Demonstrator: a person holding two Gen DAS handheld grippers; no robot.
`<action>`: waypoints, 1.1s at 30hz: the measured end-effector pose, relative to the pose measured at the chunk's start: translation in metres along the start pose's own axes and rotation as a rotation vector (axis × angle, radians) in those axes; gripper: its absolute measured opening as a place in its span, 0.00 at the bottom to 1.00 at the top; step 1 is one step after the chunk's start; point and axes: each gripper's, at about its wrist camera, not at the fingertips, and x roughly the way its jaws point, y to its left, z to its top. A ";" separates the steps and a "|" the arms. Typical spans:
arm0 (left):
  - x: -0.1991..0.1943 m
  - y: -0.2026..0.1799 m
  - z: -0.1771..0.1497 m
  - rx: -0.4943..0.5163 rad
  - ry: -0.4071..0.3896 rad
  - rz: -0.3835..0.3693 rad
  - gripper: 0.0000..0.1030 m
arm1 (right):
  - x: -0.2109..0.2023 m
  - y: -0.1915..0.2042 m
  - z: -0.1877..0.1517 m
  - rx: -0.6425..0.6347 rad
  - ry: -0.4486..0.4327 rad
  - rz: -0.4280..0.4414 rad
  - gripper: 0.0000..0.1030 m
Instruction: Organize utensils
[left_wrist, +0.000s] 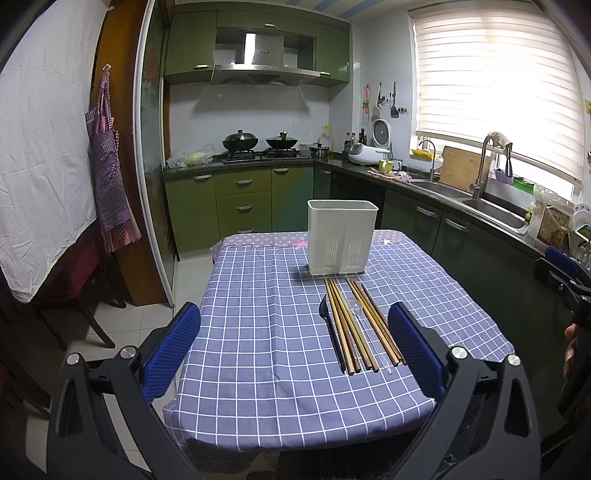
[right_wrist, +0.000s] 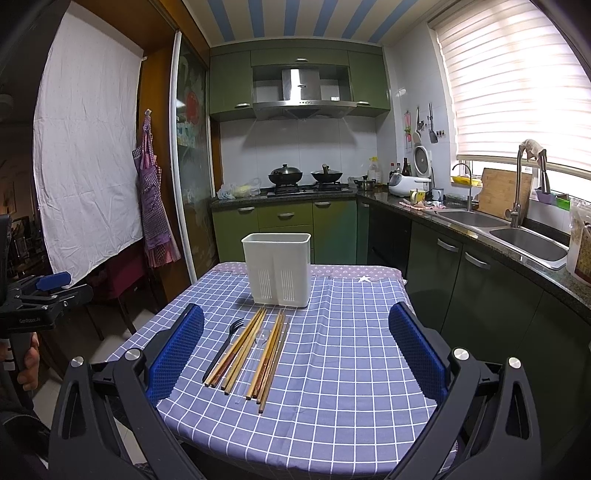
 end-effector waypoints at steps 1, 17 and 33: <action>0.001 -0.001 0.001 0.001 0.003 0.000 0.94 | 0.003 0.000 -0.001 0.000 0.005 -0.002 0.96; 0.053 -0.003 0.004 0.005 0.127 -0.024 0.94 | 0.075 -0.010 -0.009 -0.031 0.131 -0.062 0.96; 0.220 -0.038 0.023 0.050 0.630 -0.089 0.94 | 0.227 -0.039 0.007 -0.085 0.575 0.009 0.96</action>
